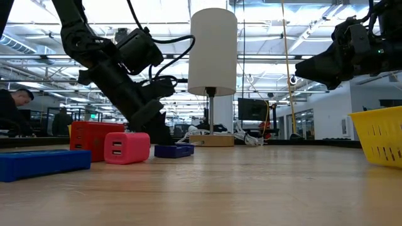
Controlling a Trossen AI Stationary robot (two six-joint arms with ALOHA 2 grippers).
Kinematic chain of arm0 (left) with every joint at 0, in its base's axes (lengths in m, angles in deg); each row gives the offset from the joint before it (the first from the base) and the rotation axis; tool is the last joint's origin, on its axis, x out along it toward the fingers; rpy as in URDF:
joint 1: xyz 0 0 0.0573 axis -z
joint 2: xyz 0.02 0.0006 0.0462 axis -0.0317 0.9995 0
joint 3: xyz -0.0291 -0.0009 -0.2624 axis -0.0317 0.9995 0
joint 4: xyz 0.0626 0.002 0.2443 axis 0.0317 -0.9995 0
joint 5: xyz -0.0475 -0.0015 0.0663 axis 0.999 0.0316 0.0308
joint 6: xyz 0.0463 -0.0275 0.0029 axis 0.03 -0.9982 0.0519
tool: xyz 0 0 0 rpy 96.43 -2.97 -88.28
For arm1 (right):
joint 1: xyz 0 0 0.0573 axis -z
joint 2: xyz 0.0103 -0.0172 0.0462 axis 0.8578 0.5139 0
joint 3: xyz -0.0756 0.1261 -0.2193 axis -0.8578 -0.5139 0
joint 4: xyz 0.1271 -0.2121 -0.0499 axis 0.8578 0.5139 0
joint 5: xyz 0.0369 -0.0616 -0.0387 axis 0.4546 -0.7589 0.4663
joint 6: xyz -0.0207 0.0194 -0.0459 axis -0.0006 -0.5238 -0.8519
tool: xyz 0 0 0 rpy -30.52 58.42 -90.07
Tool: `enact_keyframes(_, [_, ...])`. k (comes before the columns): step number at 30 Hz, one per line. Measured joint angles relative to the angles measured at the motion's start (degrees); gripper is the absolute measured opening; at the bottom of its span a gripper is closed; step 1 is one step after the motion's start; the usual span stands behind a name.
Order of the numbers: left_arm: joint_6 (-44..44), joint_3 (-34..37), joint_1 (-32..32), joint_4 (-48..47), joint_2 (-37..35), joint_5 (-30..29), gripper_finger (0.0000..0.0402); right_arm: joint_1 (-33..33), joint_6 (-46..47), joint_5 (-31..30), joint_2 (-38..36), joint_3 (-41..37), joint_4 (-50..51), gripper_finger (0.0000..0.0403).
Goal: Pick & Place Office items
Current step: Put the black digital timer into the top yellow bin
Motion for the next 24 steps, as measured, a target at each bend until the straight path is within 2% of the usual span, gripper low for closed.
enact_keyframes(9, [0.44, 0.0, -0.31, 1.39, 1.42, 3.44, 0.0155, 0.0, 0.01, 0.0, 0.36, 0.0, 0.27, 0.0146])
enact_keyframes(17, [0.43, 0.32, -0.28, -0.87, -5.14, 3.89, 0.0156, 0.0, 0.01, 0.0, 0.39, 0.0, 0.29, 0.0146])
enact_keyframes(21, [-0.23, 0.15, -0.28, -4.69, -10.54, -1.19, 0.0178, 0.0, 0.07, 0.0, 0.45, 0.0, 0.29, 0.0146])
enact_keyframes(24, [-4.41, 0.18, -0.47, -9.29, -14.72, -6.41, 0.018, 0.0, 0.63, 0.0, 0.58, 0.0, 0.34, 0.0146])
